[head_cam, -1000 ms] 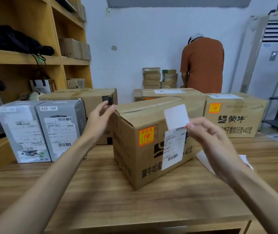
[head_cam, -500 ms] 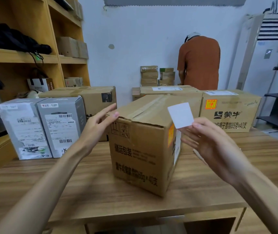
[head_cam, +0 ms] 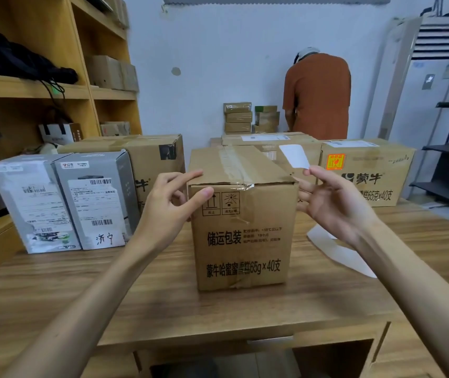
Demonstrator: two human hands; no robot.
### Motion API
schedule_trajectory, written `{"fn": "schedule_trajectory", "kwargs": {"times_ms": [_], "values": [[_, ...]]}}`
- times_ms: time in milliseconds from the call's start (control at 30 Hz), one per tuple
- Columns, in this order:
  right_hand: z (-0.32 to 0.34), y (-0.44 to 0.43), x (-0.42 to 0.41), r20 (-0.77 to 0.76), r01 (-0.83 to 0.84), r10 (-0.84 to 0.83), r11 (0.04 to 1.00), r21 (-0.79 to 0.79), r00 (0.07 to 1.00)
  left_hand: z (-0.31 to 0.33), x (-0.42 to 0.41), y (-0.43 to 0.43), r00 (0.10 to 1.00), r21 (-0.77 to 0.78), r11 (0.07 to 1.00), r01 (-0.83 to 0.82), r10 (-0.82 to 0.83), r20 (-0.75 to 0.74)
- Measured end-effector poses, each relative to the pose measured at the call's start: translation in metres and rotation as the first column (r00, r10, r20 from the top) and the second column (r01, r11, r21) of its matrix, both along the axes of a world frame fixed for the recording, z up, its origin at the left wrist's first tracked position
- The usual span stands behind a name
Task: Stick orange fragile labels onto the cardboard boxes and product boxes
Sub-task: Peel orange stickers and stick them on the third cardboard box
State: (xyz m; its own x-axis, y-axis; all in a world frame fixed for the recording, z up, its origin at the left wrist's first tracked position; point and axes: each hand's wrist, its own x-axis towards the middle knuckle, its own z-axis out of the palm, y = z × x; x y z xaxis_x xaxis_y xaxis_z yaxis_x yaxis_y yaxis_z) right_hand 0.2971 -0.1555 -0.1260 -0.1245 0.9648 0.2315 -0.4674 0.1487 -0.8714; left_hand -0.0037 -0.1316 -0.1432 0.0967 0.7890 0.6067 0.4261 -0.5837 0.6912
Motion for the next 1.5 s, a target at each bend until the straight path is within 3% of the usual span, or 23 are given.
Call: {"fn": "schedule_trajectory", "kwargs": {"times_ms": [133,233,333,433,500,600,1000,1100,1167,1233,1267,1300,1367,1500], "values": [[0.005,-0.003,0.004,0.133,0.165,-0.170,0.985,0.047,0.976,0.004,0.001,0.001,0.999,0.023,1.000,0.006,-0.005,-0.039],[0.016,-0.018,-0.004,0.287,0.372,-0.421,0.904,0.212,0.861,0.010,0.001,-0.002,0.993,0.279,0.956,-0.087,0.105,-0.049],[0.029,-0.037,-0.023,0.364,0.469,-0.573,0.816,0.338,0.734,0.020,0.014,-0.011,0.966,0.624,0.774,-0.108,0.229,-0.116],[0.037,-0.051,-0.044,0.386,0.468,-0.584,0.809,0.357,0.714,0.031,0.034,-0.025,0.933,0.840,0.541,-0.032,0.317,-0.168],[0.040,-0.059,-0.057,0.377,0.439,-0.550,0.830,0.343,0.745,0.036,0.047,-0.035,0.926,0.885,0.465,0.014,0.329,-0.187],[0.041,-0.067,-0.075,0.374,0.388,-0.486,0.868,0.309,0.790,0.037,0.058,-0.042,0.917,0.906,0.422,0.010,0.357,-0.177],[0.040,-0.062,-0.100,0.432,0.370,-0.477,0.876,0.311,0.765,0.028,0.039,-0.041,0.875,0.913,0.406,-0.044,0.456,-0.160],[0.039,-0.059,-0.103,0.441,0.362,-0.473,0.877,0.315,0.762,0.024,0.036,-0.041,0.889,0.881,0.469,-0.066,0.429,-0.162],[0.037,-0.060,-0.102,0.435,0.354,-0.466,0.880,0.317,0.770,0.024,0.034,-0.045,0.942,0.768,0.627,-0.130,0.319,-0.101],[0.036,-0.059,-0.099,0.419,0.356,-0.469,0.877,0.321,0.778,0.025,0.032,-0.050,0.988,0.453,0.878,-0.154,0.125,0.092],[0.035,-0.058,-0.097,0.423,0.361,-0.478,0.873,0.329,0.770,0.027,0.032,-0.051,0.972,0.259,0.962,-0.091,0.029,0.234],[0.033,-0.057,-0.095,0.436,0.364,-0.486,0.868,0.337,0.757,0.029,0.032,-0.052,0.928,0.109,0.994,-0.004,-0.037,0.371],[0.030,-0.052,-0.094,0.474,0.354,-0.493,0.865,0.355,0.730,0.030,0.029,-0.051,0.850,-0.024,0.995,0.100,-0.073,0.522],[0.025,-0.046,-0.096,0.486,0.328,-0.478,0.872,0.363,0.732,0.024,0.025,-0.049,0.809,-0.105,0.979,0.176,-0.083,0.582]]}}
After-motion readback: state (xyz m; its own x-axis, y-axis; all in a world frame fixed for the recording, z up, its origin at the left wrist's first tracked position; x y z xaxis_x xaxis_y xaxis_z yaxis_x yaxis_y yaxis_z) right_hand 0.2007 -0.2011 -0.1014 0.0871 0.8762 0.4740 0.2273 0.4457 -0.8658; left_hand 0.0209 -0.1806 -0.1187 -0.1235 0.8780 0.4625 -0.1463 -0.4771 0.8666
